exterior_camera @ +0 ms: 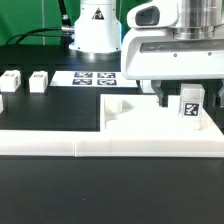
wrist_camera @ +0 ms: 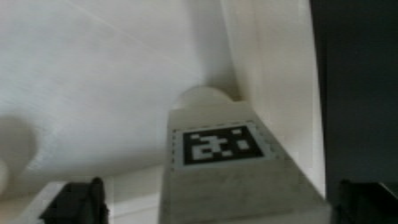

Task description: Assemble square table

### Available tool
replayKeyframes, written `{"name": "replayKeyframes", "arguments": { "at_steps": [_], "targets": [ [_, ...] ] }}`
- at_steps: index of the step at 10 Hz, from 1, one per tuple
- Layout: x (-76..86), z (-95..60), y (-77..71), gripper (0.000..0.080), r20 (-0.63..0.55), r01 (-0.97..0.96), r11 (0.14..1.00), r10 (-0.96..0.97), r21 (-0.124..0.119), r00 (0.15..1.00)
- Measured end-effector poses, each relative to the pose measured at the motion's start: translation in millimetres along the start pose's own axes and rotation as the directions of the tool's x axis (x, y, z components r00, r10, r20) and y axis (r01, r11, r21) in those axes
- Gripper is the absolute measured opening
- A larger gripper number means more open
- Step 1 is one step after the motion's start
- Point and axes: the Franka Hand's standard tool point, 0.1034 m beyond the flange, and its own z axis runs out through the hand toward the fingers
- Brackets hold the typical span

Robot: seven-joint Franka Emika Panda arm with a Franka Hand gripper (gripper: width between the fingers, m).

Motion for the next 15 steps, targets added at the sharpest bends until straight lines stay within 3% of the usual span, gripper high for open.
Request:
{"name": "replayKeyframes", "arguments": {
  "at_steps": [1,4,6,7,9,12,15],
  "targets": [
    [0.0,0.1,0.2,0.0649,0.000,-0.002,1.000,0.002,0.000,1.000],
    [-0.1,0.1,-0.1,0.0288,0.001,-0.148,0.989,0.148,0.002,0.989],
    [0.2,0.0,0.6,0.0289,0.001,-0.298,0.955,0.298,0.002,0.955],
    [0.3,-0.2,1.3,0.0289,-0.001,-0.445,0.895,0.445,-0.002,0.895],
    [-0.1,0.3,2.6,0.0289,0.002,-0.669,0.743,0.669,0.001,0.743],
    [-0.3,0.1,4.4,0.0290,0.044,-0.840,0.543,0.839,0.009,0.543],
    [-1.1,0.2,1.7,0.0290,0.085,-0.971,0.239,0.967,0.001,0.238]
  ]
}}
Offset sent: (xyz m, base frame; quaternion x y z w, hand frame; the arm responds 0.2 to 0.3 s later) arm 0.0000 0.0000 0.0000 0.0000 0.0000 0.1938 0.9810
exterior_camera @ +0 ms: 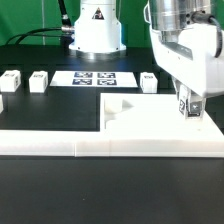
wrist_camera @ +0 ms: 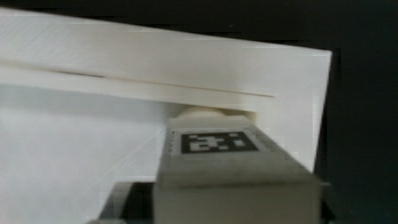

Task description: Assemble square table

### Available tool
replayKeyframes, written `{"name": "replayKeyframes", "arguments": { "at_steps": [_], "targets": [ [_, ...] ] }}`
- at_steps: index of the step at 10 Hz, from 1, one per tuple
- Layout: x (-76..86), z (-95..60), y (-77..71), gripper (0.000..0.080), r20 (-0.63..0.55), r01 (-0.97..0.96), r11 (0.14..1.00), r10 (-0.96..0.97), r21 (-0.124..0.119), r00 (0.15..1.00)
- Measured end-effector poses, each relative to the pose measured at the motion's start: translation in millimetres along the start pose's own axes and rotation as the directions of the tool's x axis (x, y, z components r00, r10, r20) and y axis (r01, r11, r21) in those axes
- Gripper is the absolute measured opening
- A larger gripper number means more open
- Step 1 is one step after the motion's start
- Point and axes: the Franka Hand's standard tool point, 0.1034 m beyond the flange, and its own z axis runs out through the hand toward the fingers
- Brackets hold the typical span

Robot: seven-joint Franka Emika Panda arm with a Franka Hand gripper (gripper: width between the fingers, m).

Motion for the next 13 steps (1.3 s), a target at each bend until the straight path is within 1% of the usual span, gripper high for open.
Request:
{"name": "replayKeyframes", "arguments": {
  "at_steps": [1,2,4,7,8,9,10,11,12,13],
  "targets": [
    [-1.3,0.1,-0.1,0.0290,0.000,-0.107,0.994,0.107,0.000,0.994],
    [-0.9,0.0,-0.1,0.0290,-0.001,-0.161,0.987,0.161,0.001,0.987],
    [0.1,-0.8,0.6,0.0290,0.000,-0.319,0.948,0.319,0.003,0.948],
    [0.7,-0.9,1.1,0.0290,-0.003,-0.308,0.951,0.308,0.003,0.951],
    [0.2,0.6,2.3,0.0386,-0.005,-0.258,0.966,0.258,-0.001,0.966],
    [-2.1,2.1,4.1,0.0386,-0.014,-0.116,0.993,0.116,-0.008,0.993],
    [-4.6,2.6,4.6,0.0564,-0.018,0.024,1.000,-0.024,-0.012,1.000],
    [-5.8,2.8,4.6,0.0564,-0.017,0.125,0.992,-0.125,-0.014,0.992],
    [-4.7,2.8,4.6,0.0635,-0.017,0.174,0.985,-0.174,-0.015,0.985],
    [-4.6,2.9,4.6,0.0645,-0.017,0.225,0.974,-0.225,-0.016,0.974]
  ]
}}
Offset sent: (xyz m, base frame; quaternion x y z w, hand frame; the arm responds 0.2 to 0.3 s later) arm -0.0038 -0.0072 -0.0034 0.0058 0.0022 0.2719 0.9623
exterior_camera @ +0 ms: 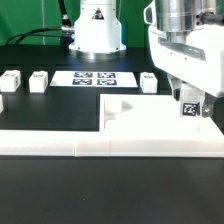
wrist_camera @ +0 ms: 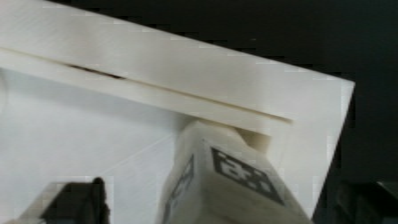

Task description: Assemble square table

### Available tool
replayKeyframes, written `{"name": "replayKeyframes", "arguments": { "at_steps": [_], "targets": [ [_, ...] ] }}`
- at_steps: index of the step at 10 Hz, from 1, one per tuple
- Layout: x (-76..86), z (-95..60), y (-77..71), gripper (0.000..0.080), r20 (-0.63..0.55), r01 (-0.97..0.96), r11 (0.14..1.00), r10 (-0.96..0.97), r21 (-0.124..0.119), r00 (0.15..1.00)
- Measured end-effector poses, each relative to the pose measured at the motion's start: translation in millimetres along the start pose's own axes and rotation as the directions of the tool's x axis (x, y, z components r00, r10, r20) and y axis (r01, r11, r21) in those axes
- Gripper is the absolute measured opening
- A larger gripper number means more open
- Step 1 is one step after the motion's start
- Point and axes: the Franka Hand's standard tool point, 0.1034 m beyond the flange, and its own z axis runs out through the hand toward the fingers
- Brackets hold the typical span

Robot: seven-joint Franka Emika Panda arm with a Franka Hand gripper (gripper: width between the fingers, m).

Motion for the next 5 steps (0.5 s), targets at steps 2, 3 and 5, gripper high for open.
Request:
{"name": "replayKeyframes", "arguments": {
  "at_steps": [2,3,5],
  "targets": [
    [1.1,-0.4,-0.3,0.0649,-0.004,0.197,0.980,-0.197,-0.002,0.980],
    [2.0,-1.7,-1.7,0.0649,-0.016,0.355,0.935,-0.356,-0.010,0.935],
    [1.1,-3.1,-5.0,0.0649,-0.044,0.594,0.804,-0.595,-0.031,0.802]
  ]
}}
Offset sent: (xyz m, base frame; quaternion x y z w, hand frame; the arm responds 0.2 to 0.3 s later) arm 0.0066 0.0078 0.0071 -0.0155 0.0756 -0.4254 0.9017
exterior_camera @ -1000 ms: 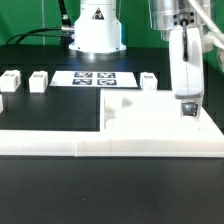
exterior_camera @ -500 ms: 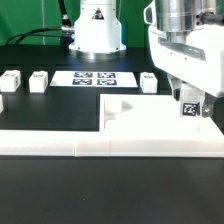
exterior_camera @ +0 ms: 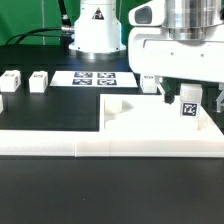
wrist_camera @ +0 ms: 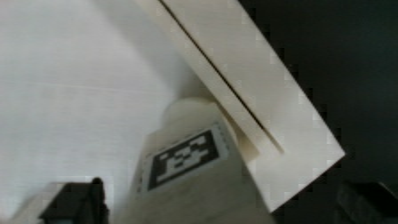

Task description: Assemble square table

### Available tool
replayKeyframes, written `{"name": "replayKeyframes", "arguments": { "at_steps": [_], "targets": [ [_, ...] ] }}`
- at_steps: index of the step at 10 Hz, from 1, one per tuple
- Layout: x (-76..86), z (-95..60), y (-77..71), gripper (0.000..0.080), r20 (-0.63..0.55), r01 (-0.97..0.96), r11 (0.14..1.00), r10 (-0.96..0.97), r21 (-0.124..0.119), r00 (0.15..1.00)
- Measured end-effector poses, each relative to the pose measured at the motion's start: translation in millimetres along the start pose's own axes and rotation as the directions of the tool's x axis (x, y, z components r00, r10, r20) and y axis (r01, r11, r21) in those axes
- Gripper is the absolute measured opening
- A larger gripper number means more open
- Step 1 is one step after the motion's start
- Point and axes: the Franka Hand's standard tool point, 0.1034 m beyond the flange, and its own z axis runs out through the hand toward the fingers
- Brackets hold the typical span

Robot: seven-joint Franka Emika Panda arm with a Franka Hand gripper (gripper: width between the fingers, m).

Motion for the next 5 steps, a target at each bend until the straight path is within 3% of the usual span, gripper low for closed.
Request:
{"name": "replayKeyframes", "arguments": {
  "at_steps": [2,4,5],
  "targets": [
    [0.9,0.8,1.4,0.0649,-0.009,0.185,0.983,-0.185,-0.006,0.983],
    [0.6,2.2,2.2,0.0649,-0.015,0.199,0.980,-0.199,-0.006,0.980],
    [0.7,2.2,2.3,0.0560,-0.015,0.199,0.980,-0.199,-0.006,0.980]
  ]
}}
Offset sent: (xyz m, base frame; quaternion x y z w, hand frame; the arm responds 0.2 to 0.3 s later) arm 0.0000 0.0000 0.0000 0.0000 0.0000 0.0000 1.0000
